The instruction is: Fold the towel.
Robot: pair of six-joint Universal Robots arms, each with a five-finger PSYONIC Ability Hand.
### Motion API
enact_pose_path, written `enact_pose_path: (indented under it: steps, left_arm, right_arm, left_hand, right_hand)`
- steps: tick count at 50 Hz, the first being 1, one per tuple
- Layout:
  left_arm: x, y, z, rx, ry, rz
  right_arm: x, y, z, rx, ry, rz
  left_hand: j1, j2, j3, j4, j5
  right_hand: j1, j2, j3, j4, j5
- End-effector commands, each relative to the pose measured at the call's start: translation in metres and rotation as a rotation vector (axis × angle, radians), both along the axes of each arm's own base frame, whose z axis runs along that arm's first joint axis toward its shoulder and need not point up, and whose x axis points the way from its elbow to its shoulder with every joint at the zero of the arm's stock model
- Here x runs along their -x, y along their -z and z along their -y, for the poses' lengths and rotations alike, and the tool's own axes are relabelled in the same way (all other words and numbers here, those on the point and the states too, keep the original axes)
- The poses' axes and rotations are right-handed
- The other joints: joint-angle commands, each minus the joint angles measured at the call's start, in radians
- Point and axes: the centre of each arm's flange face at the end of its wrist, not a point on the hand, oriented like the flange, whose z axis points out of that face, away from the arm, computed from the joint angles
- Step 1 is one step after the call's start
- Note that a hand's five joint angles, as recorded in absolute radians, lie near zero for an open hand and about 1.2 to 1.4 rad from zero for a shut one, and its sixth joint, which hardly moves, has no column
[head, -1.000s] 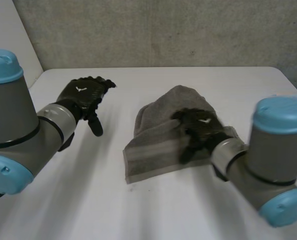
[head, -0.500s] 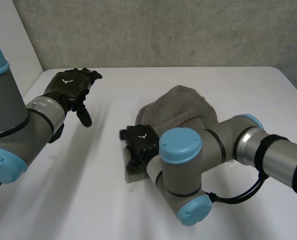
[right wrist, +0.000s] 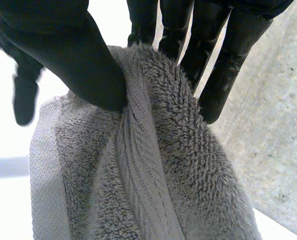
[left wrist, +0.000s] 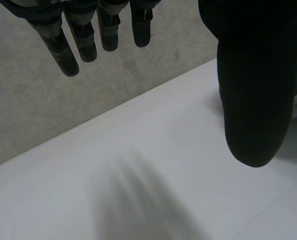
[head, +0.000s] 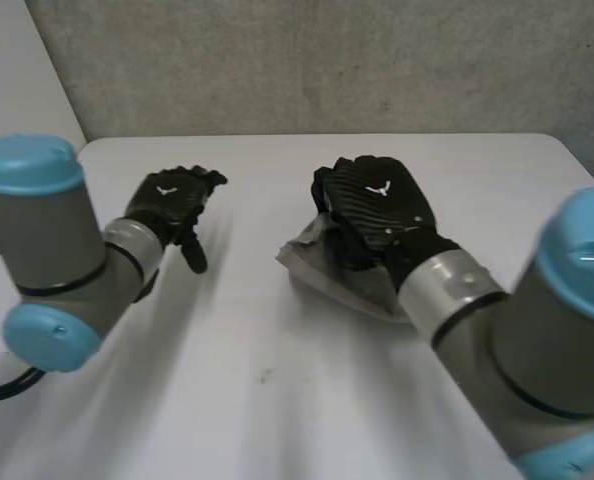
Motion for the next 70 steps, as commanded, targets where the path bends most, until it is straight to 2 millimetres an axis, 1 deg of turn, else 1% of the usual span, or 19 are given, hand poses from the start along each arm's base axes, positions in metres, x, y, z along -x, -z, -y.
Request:
enact_pose_path:
  steps: [1, 9, 15, 17, 18, 19, 21, 28, 29, 30, 31, 36, 41, 43, 45, 49, 51, 57, 70]
  left_arm:
    - [0.035, 0.040, -0.002, -0.081, 0.079, -0.110]
    - [0.085, 0.076, -0.029, -0.227, 0.262, -0.215]
    - [0.104, 0.091, -0.027, -0.232, 0.284, -0.232]
    - [0.110, 0.095, -0.023, -0.246, 0.270, -0.265]
    - [0.110, 0.095, -0.023, -0.246, 0.270, -0.265]
    - [0.111, 0.092, -0.021, -0.251, 0.252, -0.299]
    - [0.109, 0.088, -0.016, -0.254, 0.212, -0.337]
    - [0.086, 0.028, 0.006, -0.145, 0.023, -0.482]
    - [0.071, 0.003, 0.017, -0.086, -0.025, -0.506]
    - [0.070, 0.003, 0.017, -0.086, -0.025, -0.506]
    - [0.050, -0.033, 0.024, -0.004, -0.056, -0.525]
    - [0.015, -0.091, 0.018, 0.160, -0.080, -0.462]
    - [0.008, -0.100, 0.006, 0.184, -0.065, -0.427]
    - [0.009, -0.093, -0.003, 0.156, -0.046, -0.414]
    - [0.016, -0.051, -0.029, 0.007, 0.012, -0.351]
    - [0.032, -0.013, -0.052, -0.110, 0.066, -0.303]
    - [0.048, 0.021, -0.069, -0.207, 0.104, -0.269]
    - [0.068, 0.061, -0.084, -0.349, 0.118, -0.297]
    - [0.093, 0.080, -0.095, -0.416, 0.152, -0.343]
  right_arm:
    - [0.024, -0.027, -0.025, 0.004, -0.064, 0.010]
    - [0.038, -0.049, -0.045, 0.059, -0.072, 0.048]
    - [0.046, -0.059, -0.055, 0.086, -0.071, 0.066]
    - [0.047, -0.060, -0.055, 0.087, -0.067, 0.061]
    - [0.047, -0.060, -0.055, 0.087, -0.067, 0.061]
    - [0.049, -0.060, -0.054, 0.084, -0.055, 0.053]
    - [0.053, -0.058, -0.048, 0.070, -0.032, 0.041]
    - [0.087, -0.057, 0.002, 0.062, 0.151, -0.006]
    - [0.087, -0.057, 0.002, 0.062, 0.151, -0.006]
    - [0.091, -0.058, 0.011, 0.090, 0.172, -0.034]
    - [0.091, -0.058, 0.011, 0.091, 0.172, -0.034]
    - [0.096, -0.062, 0.025, 0.181, 0.197, -0.127]
    - [0.095, -0.058, 0.030, 0.173, 0.197, -0.140]
    - [0.093, -0.053, 0.033, 0.154, 0.194, -0.148]
    - [0.092, -0.043, 0.038, 0.124, 0.195, -0.161]
    - [0.091, -0.041, 0.041, 0.119, 0.197, -0.166]
    - [0.091, -0.044, 0.043, 0.128, 0.202, -0.159]
    - [0.091, -0.041, 0.052, 0.128, 0.234, -0.160]
    - [0.090, -0.035, 0.057, 0.124, 0.243, -0.158]
  left_hand:
    - [0.038, 0.034, 0.032, 0.033, 0.010]
    - [0.043, 0.040, 0.038, 0.039, 0.016]
    - [0.176, 0.172, 0.170, 0.171, 0.148]
    - [0.765, 0.761, 0.759, 0.760, 0.737]
    - [0.769, 0.765, 0.763, 0.764, 0.741]
    - [1.210, 1.206, 1.205, 1.205, 1.182]
    - [1.214, 1.211, 1.209, 1.210, 1.187]
    - [1.214, 1.211, 1.209, 1.210, 1.187]
    - [1.214, 1.211, 1.209, 1.210, 1.187]
    - [1.214, 1.211, 1.209, 1.210, 1.187]
    - [1.214, 1.211, 1.209, 1.210, 1.187]
    - [1.214, 1.211, 1.209, 1.210, 1.187]
    - [1.214, 1.211, 1.209, 1.210, 1.187]
    - [1.214, 1.211, 1.209, 1.210, 1.187]
    - [0.483, 0.479, 0.478, 0.478, 0.455]
    - [0.258, 0.255, 0.253, 0.254, 0.230]
    - [0.240, 0.237, 0.235, 0.236, 0.212]
    - [0.506, 0.503, 0.501, 0.502, 0.478]
    - [0.595, 0.592, 0.590, 0.591, 0.568]
  right_hand:
    - [0.421, 0.221, 0.223, 0.212, 0.263]
    - [0.421, 0.221, 0.223, 0.212, 0.263]
    - [0.421, 0.221, 0.223, 0.212, 0.263]
    - [0.421, 0.221, 0.223, 0.212, 0.263]
    - [0.421, 0.221, 0.223, 0.212, 0.263]
    - [0.421, 0.221, 0.223, 0.212, 0.263]
    - [0.421, 0.221, 0.223, 0.212, 0.263]
    - [0.421, 0.221, 0.223, 0.212, 0.263]
    - [0.421, 0.221, 0.223, 0.212, 0.263]
    - [0.421, 0.221, 0.223, 0.212, 0.263]
    - [0.421, 0.221, 0.223, 0.212, 0.263]
    - [0.421, 0.221, 0.223, 0.212, 0.263]
    - [0.421, 0.221, 0.223, 0.212, 0.263]
    - [0.421, 0.221, 0.223, 0.212, 0.263]
    - [0.421, 0.221, 0.223, 0.212, 0.263]
    - [0.421, 0.221, 0.223, 0.212, 0.263]
    - [0.421, 0.221, 0.223, 0.212, 0.263]
    - [0.421, 0.221, 0.223, 0.212, 0.263]
    - [0.421, 0.221, 0.223, 0.212, 0.263]
